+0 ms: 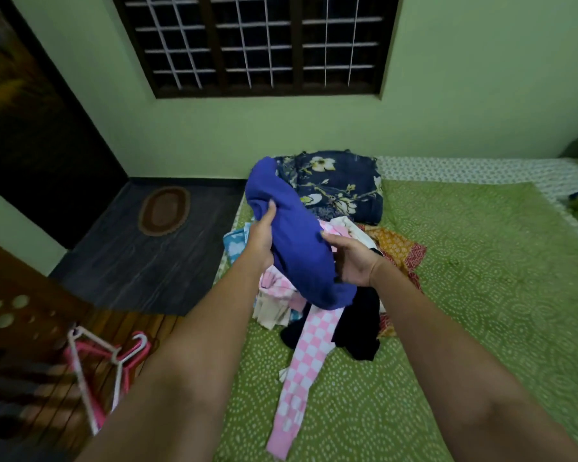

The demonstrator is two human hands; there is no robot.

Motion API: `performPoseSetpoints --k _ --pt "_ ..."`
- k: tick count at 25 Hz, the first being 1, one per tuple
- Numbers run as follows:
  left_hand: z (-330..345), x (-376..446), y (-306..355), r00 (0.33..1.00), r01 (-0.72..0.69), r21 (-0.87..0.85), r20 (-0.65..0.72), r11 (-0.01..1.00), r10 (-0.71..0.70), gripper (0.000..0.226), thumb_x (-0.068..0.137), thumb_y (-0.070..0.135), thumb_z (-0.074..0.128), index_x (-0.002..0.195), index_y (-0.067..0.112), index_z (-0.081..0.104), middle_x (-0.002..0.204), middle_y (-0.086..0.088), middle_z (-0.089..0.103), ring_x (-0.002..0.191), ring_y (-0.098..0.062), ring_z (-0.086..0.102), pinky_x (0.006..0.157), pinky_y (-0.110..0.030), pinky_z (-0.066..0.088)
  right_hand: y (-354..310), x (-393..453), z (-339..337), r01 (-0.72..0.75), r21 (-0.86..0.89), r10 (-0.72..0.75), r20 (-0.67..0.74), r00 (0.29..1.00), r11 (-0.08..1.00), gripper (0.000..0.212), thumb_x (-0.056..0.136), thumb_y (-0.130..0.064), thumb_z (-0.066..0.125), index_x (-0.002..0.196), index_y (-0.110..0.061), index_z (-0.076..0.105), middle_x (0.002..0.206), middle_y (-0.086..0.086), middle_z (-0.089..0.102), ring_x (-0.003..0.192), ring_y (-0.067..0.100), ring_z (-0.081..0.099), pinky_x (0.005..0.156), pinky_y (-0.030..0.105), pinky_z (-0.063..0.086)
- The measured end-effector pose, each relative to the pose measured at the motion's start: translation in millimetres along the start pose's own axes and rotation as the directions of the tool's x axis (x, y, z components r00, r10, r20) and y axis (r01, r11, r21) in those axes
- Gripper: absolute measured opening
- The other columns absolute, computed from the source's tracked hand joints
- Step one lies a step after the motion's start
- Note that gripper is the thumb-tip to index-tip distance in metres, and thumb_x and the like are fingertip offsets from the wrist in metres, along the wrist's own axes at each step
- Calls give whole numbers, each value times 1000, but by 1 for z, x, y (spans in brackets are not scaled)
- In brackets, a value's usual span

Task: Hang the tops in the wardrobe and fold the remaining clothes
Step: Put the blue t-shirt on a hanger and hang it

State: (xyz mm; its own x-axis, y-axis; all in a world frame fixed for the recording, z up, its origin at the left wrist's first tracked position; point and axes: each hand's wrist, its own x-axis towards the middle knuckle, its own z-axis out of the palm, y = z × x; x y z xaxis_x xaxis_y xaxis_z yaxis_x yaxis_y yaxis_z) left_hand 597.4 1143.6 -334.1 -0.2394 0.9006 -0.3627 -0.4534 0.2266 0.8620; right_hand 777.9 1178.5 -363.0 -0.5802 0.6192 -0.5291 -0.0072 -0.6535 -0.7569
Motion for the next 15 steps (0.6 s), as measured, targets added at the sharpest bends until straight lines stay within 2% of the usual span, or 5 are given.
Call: performPoseSetpoints --k 3,7,9,11,15 --pt "7 -34 11 999 -42 227 7 973 41 43 99 40 44 129 10 53 129 -4 56 116 -26 56 93 -37 46 -6 -25 22 137 10 -137 -26 990 991 51 83 -49 61 124 -18 58 96 5 69 77 23 65 64 31 52" --pt "-11 -73 33 983 -139 324 -72 936 170 86 79 72 51 131 4 53 129 -10 59 118 -27 57 103 -43 44 -11 -55 55 270 107 -270 -20 963 957 38 90 -30 63 122 -8 61 110 7 71 96 21 70 70 30 57" --pt "-25 -91 54 926 -191 399 -230 897 299 71 92 59 44 124 -3 53 124 -14 59 119 -29 55 100 -36 43 -11 -68 62 366 134 -352 -118 929 921 18 92 -20 61 104 -7 65 88 5 74 76 16 71 57 24 55" --pt "-52 -104 69 863 -167 471 -355 866 359 62 99 46 40 125 -10 50 128 -20 54 120 -33 52 98 -34 39 -10 -81 61 450 114 -429 -168 887 886 9 92 -15 61 98 -9 64 87 5 73 81 20 69 62 25 56" --pt "-97 -133 83 833 -24 682 -391 731 392 38 96 16 49 127 -6 48 132 -24 52 121 -37 51 97 -36 40 -14 -118 83 525 -342 -582 -88 808 780 10 88 -13 67 97 -9 68 93 5 69 90 24 64 81 34 54"
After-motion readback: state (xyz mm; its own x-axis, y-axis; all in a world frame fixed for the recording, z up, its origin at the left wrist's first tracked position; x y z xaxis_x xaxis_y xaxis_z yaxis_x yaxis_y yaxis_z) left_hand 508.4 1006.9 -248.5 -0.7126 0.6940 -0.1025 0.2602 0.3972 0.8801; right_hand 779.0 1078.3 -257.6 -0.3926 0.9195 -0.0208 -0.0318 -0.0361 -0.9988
